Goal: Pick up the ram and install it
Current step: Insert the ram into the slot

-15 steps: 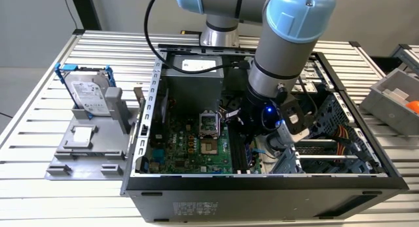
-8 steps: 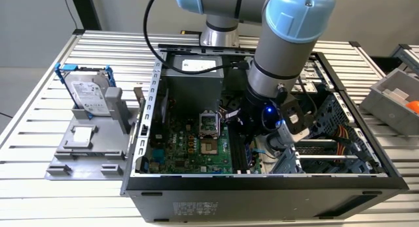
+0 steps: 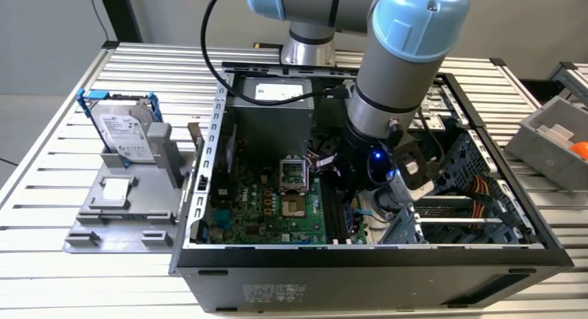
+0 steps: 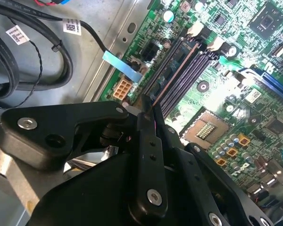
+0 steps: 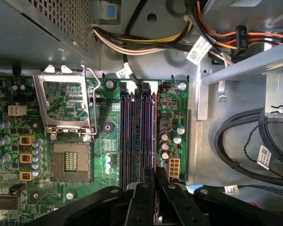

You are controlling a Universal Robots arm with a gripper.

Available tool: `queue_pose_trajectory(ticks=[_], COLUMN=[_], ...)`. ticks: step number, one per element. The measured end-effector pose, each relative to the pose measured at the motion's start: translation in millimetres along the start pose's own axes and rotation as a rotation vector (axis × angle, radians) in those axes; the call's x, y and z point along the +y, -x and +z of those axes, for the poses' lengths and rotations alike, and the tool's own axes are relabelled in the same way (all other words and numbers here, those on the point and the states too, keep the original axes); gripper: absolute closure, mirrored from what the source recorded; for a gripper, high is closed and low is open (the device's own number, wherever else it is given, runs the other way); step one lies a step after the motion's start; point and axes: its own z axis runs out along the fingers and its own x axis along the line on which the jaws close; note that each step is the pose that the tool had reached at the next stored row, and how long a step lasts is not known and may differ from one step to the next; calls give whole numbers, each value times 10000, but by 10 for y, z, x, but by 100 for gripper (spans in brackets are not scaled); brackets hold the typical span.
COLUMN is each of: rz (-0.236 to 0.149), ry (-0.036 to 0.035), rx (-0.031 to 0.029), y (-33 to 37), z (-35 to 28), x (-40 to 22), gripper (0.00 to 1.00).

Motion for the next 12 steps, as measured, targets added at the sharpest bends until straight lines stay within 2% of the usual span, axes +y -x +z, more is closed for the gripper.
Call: queue_pose_trajectory(ticks=[12], rz=[2], ry=[1], rx=[0], y=[-2], z=[1], x=[1], gripper=[100])
